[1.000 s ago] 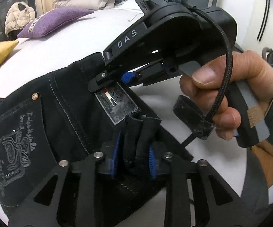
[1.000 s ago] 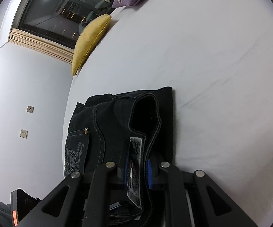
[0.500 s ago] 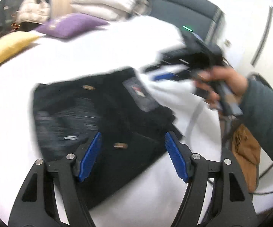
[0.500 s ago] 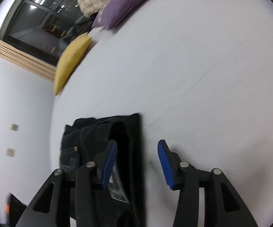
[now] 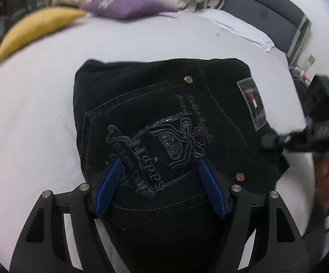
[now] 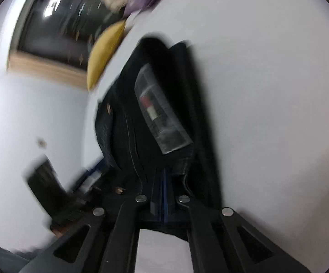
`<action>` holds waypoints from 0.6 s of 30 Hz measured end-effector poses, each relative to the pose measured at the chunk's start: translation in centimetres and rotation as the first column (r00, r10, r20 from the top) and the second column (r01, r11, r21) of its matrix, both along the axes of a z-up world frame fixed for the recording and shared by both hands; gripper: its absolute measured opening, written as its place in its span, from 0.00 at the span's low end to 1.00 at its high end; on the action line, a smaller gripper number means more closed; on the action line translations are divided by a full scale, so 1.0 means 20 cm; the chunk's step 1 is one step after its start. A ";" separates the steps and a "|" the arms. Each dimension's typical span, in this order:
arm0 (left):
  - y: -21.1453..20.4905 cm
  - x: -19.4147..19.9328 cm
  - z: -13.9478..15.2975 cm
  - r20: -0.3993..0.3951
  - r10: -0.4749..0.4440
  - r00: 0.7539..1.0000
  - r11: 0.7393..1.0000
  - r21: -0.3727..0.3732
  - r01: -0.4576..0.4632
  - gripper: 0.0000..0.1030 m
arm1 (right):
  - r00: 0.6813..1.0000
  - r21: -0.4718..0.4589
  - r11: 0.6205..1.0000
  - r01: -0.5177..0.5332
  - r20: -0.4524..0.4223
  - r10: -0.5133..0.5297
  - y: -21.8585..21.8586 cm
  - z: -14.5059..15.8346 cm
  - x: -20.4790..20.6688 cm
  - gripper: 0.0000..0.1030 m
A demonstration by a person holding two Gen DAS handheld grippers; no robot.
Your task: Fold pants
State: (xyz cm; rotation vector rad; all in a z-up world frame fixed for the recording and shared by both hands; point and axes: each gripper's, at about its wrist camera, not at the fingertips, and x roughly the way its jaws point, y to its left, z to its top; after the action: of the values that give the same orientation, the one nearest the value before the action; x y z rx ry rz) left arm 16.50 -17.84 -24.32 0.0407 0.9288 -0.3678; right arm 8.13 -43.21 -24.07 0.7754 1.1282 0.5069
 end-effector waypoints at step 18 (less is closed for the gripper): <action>0.14 0.22 0.01 -0.002 0.049 0.999 0.998 -0.050 -0.049 0.68 | 0.998 -0.032 0.998 -0.060 -0.006 0.060 0.32 0.09 0.67 0.15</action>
State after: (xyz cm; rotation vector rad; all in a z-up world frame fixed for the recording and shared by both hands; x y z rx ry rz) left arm 20.92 -15.13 -24.05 -0.0276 0.9194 -0.3453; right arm 21.57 -36.79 -22.22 0.7173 1.1642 0.5362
